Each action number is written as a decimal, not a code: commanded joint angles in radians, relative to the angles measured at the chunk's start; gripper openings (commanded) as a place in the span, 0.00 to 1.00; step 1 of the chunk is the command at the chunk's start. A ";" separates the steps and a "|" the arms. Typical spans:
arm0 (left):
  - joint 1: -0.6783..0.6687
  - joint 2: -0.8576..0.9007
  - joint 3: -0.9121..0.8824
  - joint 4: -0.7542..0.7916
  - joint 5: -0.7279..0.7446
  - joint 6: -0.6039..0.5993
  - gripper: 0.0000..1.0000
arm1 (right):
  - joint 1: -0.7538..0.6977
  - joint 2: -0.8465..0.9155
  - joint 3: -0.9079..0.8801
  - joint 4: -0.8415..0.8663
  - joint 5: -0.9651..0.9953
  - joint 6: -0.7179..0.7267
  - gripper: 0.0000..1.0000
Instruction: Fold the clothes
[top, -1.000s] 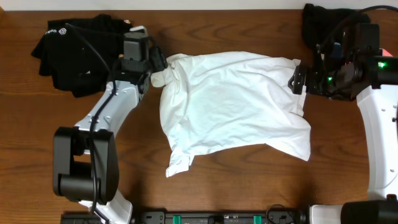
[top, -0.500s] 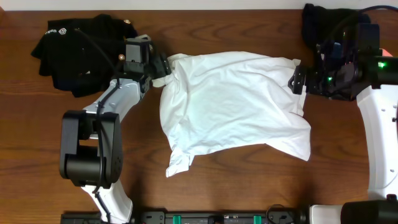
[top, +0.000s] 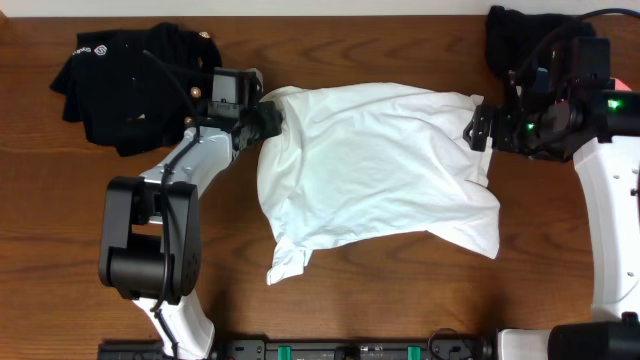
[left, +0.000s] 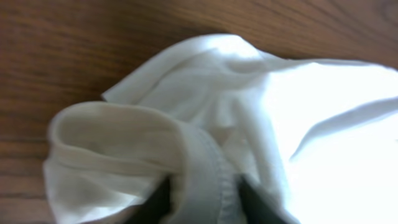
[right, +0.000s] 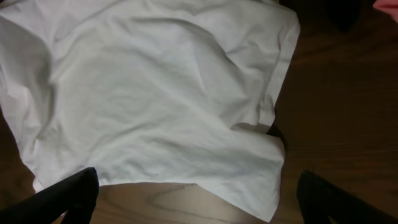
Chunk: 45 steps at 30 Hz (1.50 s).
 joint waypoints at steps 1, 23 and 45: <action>0.002 -0.007 0.019 -0.008 0.010 0.016 0.06 | 0.010 -0.001 -0.006 0.000 -0.008 0.008 0.99; 0.037 -0.294 0.005 -0.521 -0.350 0.032 0.06 | 0.010 -0.001 -0.006 0.007 -0.008 0.008 0.99; 0.034 -0.621 0.020 -0.762 -0.226 0.032 0.98 | 0.017 -0.087 -0.005 -0.172 0.029 -0.051 0.90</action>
